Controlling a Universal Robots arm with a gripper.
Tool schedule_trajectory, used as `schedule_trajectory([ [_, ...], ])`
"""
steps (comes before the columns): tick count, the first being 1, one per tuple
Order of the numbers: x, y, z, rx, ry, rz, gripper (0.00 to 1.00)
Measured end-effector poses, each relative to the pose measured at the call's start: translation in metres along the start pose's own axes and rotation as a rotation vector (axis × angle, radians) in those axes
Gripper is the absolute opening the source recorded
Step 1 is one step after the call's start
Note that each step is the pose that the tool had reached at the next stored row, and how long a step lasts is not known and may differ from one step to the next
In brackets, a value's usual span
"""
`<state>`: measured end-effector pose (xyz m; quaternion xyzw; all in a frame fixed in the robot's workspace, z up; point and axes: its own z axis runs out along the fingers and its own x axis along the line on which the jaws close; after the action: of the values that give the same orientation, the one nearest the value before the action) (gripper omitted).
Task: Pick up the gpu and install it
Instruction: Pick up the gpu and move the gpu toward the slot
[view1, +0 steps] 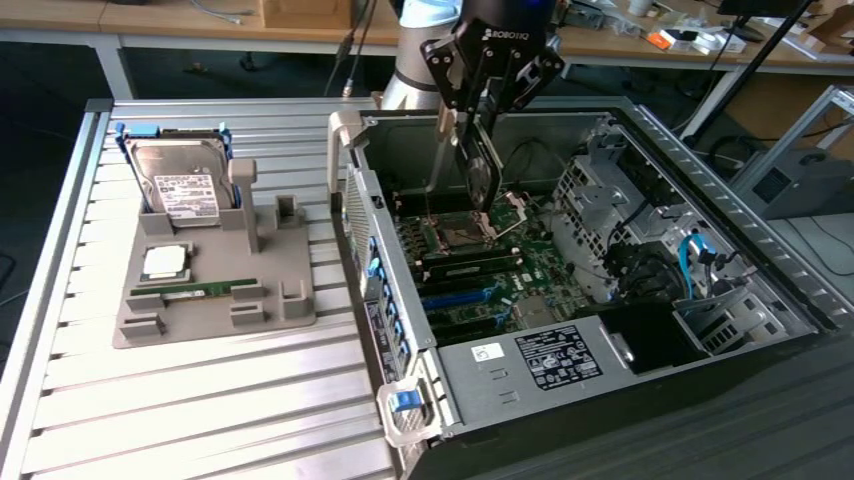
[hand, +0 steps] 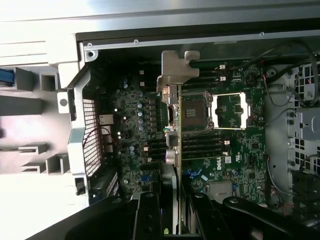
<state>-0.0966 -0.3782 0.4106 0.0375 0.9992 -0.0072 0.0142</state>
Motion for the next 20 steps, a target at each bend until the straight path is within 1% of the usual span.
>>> schedule_trajectory([
  [20, -0.0018, 0.0002, 0.0067, 0.0000, -0.0001, 0.000, 0.27],
])
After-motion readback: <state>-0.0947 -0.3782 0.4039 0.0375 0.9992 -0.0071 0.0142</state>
